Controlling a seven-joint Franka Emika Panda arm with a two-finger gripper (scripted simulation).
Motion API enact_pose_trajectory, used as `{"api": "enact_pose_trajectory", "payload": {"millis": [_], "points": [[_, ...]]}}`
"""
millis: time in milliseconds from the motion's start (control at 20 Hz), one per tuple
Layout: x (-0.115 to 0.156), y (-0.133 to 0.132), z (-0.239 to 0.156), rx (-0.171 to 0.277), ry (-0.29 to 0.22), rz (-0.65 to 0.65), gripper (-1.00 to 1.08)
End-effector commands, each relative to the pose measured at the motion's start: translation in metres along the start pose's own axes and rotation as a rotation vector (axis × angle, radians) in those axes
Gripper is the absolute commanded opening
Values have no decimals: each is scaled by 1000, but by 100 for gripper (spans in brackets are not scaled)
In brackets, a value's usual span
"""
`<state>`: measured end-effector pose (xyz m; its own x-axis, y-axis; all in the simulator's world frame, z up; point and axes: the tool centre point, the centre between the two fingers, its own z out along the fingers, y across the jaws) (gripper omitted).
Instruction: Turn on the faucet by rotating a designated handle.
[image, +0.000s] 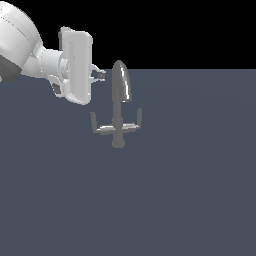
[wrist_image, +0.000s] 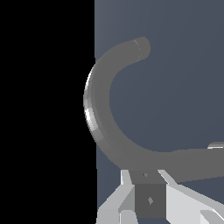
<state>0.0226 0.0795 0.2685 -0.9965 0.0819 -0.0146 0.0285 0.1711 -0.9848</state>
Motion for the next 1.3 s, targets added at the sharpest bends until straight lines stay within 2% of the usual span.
{"api": "enact_pose_trajectory", "payload": {"millis": [0, 650, 950, 1250], "points": [[-4, 13, -6, 30, -23, -76, -100], [-15, 85, -34, 197, -115, -454, -100], [-16, 115, -45, 269, -139, -598, -100], [-15, 134, -52, 318, -150, -690, -100]]}}
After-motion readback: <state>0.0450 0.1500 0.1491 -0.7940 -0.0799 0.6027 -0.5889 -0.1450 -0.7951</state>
